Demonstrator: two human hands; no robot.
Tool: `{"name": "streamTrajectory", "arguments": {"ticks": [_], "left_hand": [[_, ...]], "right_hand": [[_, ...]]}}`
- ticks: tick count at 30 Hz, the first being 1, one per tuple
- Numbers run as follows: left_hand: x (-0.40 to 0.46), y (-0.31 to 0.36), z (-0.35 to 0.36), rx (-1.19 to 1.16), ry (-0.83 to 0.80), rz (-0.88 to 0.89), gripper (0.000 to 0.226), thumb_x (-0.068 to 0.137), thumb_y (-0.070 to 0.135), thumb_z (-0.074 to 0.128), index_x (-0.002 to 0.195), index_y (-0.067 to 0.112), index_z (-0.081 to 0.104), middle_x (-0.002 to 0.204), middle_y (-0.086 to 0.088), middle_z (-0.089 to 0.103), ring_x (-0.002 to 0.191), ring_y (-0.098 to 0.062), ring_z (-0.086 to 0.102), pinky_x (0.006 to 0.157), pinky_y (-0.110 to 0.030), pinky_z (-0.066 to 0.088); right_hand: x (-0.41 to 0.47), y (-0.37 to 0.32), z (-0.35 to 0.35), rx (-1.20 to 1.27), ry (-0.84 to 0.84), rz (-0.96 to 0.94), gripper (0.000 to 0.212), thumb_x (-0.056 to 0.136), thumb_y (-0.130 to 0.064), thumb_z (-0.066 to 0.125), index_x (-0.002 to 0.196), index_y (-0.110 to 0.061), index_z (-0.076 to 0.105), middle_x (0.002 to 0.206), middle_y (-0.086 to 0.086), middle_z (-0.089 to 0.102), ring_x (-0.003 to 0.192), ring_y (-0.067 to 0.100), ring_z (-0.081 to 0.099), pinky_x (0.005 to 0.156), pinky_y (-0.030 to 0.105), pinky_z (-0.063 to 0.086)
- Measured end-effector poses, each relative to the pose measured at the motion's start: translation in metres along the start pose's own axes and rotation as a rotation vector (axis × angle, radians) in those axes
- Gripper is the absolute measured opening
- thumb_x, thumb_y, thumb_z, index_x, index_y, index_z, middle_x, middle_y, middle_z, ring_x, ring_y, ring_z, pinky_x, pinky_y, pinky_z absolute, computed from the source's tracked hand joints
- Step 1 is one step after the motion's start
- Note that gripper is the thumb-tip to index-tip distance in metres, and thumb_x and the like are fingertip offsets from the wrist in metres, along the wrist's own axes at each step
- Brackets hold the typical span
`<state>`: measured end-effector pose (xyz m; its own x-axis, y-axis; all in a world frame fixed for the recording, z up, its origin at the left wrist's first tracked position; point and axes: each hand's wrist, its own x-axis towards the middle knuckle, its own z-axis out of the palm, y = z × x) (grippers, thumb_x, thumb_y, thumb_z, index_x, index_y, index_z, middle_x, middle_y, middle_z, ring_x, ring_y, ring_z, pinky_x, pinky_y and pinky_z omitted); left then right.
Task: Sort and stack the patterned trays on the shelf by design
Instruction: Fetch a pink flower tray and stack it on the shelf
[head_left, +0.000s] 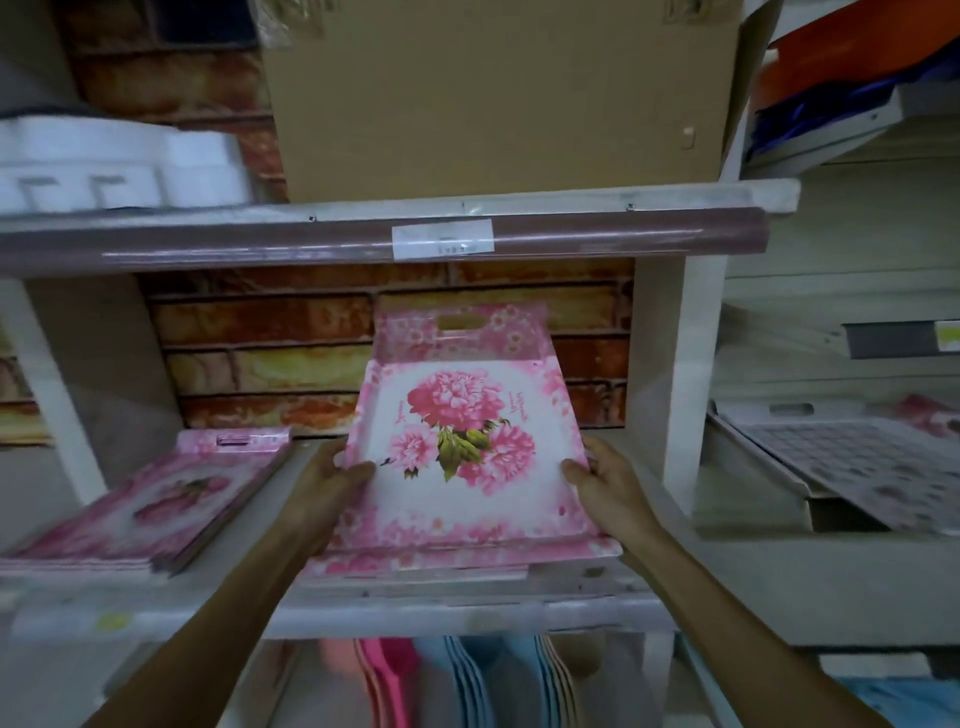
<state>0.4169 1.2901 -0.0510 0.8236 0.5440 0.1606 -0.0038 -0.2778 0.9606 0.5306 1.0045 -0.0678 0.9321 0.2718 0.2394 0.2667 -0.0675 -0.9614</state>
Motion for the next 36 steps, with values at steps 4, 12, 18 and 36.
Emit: {"name": "streamTrajectory", "arguments": {"ticks": [4,12,18,36], "left_hand": [[0.017,-0.003,-0.009,0.053,0.033,-0.007,0.033,0.093,0.004,0.055,0.126,0.007,0.053,0.107,-0.020,0.067,0.079,-0.034,0.067,0.059,-0.034,0.055],[0.045,-0.027,-0.026,0.156,-0.009,0.024,0.032,0.082,0.015,0.057,0.113,0.010,0.061,0.099,-0.015,0.071,0.074,-0.020,0.070,0.063,-0.037,0.059],[0.057,-0.061,-0.032,0.311,-0.089,-0.010,0.038,0.093,0.019,0.050,0.130,0.011,0.055,0.115,-0.013,0.066,0.097,-0.030,0.064,0.077,-0.034,0.052],[0.089,-0.131,-0.028,0.534,-0.174,0.021,0.029,0.097,0.015,0.044,0.121,0.005,0.058,0.120,-0.018,0.066,0.103,-0.035,0.063,0.089,-0.035,0.050]], "right_hand": [[0.022,0.005,0.017,-0.020,0.001,-0.006,0.026,0.094,-0.001,0.049,0.111,-0.019,0.056,0.098,-0.010,0.067,0.082,0.001,0.063,0.058,0.010,0.049],[0.048,0.021,0.052,-0.102,0.073,0.076,0.023,0.088,-0.009,0.059,0.111,-0.009,0.061,0.103,0.004,0.068,0.088,0.020,0.066,0.069,0.026,0.051],[0.052,0.053,0.074,-0.248,0.050,0.137,0.023,0.088,-0.012,0.060,0.108,-0.009,0.069,0.106,0.006,0.071,0.092,0.022,0.066,0.082,0.029,0.051],[0.053,0.092,0.097,-0.375,0.068,0.221,0.033,0.089,-0.013,0.064,0.121,-0.008,0.067,0.122,0.007,0.067,0.097,0.011,0.056,0.086,0.015,0.039]]}}
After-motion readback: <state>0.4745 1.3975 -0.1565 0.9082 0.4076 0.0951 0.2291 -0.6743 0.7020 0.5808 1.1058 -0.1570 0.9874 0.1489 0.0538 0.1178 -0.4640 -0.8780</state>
